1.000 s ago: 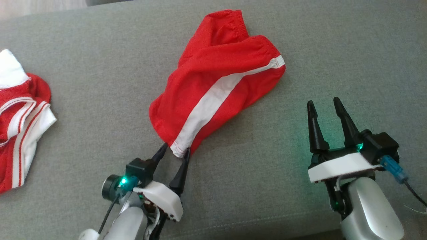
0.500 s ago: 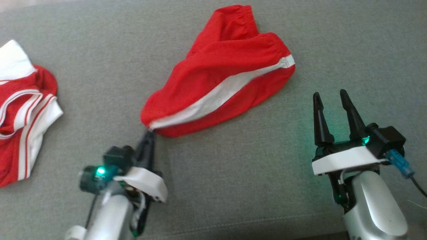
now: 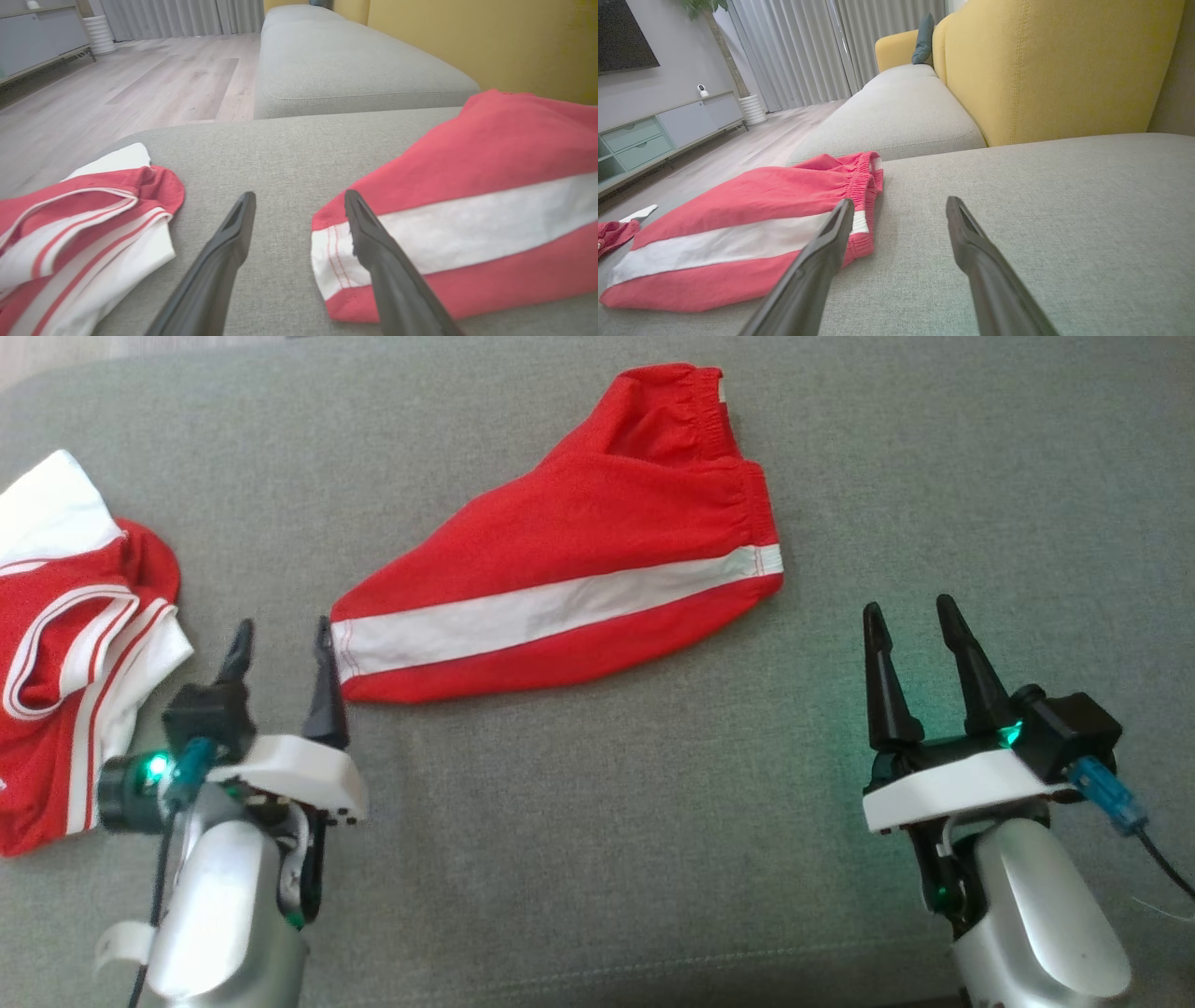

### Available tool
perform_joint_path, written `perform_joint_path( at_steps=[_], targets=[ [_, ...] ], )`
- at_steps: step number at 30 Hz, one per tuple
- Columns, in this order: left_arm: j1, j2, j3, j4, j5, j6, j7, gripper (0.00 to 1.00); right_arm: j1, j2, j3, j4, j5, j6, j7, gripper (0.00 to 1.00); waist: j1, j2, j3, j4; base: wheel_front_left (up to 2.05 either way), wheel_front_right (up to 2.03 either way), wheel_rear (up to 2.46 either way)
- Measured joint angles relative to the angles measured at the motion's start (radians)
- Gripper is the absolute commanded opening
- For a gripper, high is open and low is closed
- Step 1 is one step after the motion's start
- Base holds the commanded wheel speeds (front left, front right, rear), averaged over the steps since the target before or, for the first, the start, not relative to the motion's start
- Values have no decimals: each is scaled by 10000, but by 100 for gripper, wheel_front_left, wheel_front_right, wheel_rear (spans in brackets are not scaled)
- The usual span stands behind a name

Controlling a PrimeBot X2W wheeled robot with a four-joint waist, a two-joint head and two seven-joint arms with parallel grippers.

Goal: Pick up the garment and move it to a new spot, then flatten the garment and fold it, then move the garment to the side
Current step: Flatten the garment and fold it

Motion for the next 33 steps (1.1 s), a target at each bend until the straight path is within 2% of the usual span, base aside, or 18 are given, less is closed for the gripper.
perform_joint_path(
  at_steps=[6, 11, 17, 26, 33],
  targets=[
    [407, -314, 671, -351, -261, 244, 0, 100, 6, 0, 123, -6, 75, 0, 0, 100, 0, 0, -321, 34, 0, 0, 0],
    [1451, -424, 755, -629, -267, 180, 0, 100, 98, 0, 130, 50, 77, 0, 0, 100, 0, 0, -652, 267, 0, 0, 0],
    [2219, -441, 500, -1028, -234, -90, 0, 100, 333, 2, 113, 167, 61, 0, 0, 100, 0, 0, -1110, 605, 0, 0, 0],
    [2966, -466, 201, -1248, -353, -81, 0, 100, 934, 4, 117, 351, 63, 0, 2, 100, 0, 0, -1761, 858, 0, 0, 0],
    [3038, -464, -92, -1419, -527, -79, 0, 100, 882, 4, 115, 364, 63, 0, 2, 100, 0, 0, -1461, 866, 0, 0, 0]
  ],
)
